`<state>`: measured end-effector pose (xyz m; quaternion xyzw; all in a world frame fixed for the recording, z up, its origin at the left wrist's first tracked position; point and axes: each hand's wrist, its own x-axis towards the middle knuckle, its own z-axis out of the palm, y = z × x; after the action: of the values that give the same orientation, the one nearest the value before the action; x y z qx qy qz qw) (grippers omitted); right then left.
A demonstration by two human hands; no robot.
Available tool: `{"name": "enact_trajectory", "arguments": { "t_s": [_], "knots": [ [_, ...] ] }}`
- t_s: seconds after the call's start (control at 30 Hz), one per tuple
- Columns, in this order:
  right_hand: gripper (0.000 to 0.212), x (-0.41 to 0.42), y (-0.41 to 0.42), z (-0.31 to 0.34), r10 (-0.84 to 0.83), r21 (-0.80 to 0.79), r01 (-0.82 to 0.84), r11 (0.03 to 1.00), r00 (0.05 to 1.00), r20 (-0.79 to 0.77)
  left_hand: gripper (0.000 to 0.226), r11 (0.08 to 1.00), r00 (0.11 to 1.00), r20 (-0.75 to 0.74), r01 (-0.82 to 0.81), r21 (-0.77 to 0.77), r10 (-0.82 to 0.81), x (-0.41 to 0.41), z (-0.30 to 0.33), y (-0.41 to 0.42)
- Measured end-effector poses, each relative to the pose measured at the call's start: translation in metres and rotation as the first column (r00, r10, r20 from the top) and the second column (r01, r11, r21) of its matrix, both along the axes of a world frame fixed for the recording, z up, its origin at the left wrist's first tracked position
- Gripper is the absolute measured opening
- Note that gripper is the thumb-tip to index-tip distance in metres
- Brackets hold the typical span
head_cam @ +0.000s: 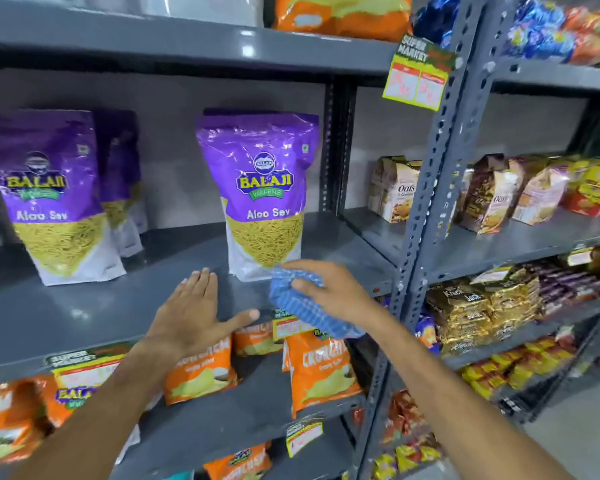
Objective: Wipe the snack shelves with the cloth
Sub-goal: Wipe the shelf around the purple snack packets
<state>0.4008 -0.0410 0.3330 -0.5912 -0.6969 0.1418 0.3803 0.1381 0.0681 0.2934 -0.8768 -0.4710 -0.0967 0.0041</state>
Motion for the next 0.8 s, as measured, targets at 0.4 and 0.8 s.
{"name": "enact_trajectory", "arguments": {
  "t_s": [0.4,0.8],
  "knots": [
    [0.032,0.119,0.13,0.035,-0.565,0.034,0.605,0.795,0.761,-0.319,0.137,0.997,0.997,-0.026,-0.074,0.038,0.075,0.01,0.003,-0.014],
    [0.055,0.126,0.263,0.012,-0.275,-0.176,0.308,0.935,0.943,0.186,0.14,0.993,0.996,0.011,-0.093,0.066,0.093,0.009,0.0,-0.012]
  ]
}}
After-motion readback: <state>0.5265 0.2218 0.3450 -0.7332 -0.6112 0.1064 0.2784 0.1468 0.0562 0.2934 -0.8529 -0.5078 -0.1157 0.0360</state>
